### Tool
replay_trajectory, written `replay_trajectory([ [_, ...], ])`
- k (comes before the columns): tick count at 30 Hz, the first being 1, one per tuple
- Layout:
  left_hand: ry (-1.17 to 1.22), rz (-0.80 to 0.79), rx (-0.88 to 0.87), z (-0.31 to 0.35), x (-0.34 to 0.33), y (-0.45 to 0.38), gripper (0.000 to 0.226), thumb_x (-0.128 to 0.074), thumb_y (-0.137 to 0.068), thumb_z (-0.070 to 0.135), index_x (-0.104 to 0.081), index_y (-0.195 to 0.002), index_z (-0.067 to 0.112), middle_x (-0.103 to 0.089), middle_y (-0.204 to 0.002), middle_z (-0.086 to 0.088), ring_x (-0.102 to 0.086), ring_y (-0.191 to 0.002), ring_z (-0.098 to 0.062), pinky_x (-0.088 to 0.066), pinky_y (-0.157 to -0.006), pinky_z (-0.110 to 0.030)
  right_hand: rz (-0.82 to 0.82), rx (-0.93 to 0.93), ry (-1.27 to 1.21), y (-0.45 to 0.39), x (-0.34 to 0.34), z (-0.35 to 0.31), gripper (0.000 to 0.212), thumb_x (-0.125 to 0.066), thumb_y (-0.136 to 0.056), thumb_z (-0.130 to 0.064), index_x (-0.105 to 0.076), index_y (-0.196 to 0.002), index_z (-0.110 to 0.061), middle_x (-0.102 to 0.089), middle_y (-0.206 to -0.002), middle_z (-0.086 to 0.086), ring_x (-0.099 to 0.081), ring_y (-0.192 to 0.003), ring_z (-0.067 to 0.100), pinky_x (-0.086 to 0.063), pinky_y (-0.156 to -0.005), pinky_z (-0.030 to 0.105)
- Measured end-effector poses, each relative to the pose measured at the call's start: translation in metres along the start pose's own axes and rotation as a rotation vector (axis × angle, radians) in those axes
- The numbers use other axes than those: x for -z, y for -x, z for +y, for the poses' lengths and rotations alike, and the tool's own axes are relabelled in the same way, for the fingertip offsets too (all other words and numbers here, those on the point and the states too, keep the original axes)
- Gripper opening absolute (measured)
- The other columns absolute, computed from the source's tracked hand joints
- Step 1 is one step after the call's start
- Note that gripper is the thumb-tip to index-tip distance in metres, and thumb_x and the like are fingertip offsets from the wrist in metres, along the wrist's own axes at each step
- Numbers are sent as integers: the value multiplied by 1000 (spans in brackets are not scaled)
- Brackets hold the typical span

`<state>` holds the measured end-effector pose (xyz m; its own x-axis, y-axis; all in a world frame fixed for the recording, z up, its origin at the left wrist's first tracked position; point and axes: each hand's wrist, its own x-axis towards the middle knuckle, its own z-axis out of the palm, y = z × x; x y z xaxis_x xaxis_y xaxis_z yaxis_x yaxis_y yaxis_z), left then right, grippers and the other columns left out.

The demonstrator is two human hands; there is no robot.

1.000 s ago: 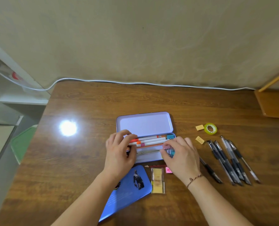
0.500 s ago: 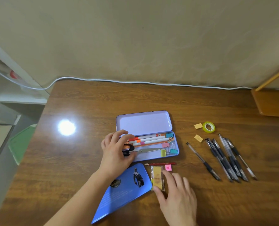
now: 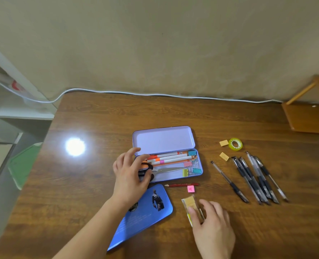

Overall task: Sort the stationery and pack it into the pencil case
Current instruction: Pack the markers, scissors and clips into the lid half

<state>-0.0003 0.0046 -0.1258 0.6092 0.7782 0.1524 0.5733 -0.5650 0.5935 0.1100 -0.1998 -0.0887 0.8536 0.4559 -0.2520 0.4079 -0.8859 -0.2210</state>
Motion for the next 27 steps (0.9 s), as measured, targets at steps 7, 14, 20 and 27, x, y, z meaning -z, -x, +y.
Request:
replay_trajectory([
  [7, 64, 21, 47, -4, 4, -3, 40, -66, -81, 21, -59, -120, 26, -43, -139, -2, -41, -123, -22, -30, -100, -44, -5, 150, -54, 10, -8, 3, 35, -84, -64, -27, -61, -89, -35, -66, -90, -15, -56, -90, 14, -44, -69, 26],
  [14, 198, 6, 59, -9, 3, 2, 44, -70, -80, 9, -60, -120, 25, -47, -133, 1, -51, -118, -19, -43, -98, -39, -213, 197, -194, 17, 3, -6, 27, -63, -87, -16, -54, -92, -40, -48, -105, -19, -45, -99, 1, -38, -85, 13],
  [20, 218, -32, 46, -16, 4, 3, 46, -69, -78, 10, -59, -119, 27, -50, -129, 5, -53, -118, -19, -47, -94, -51, 52, 617, -422, -27, 22, -38, 19, -66, -77, -7, -69, -88, -22, -56, -97, -14, -54, -96, -1, -43, -85, 6],
  [27, 203, -36, 61, -17, 1, 4, 50, -72, -76, 9, -59, -122, 25, -49, -131, 3, -52, -119, -20, -45, -96, -53, 51, 847, -223, -85, -6, -64, 21, -69, -79, 0, -71, -95, -13, -59, -91, -2, -53, -89, 12, -56, -75, 29],
])
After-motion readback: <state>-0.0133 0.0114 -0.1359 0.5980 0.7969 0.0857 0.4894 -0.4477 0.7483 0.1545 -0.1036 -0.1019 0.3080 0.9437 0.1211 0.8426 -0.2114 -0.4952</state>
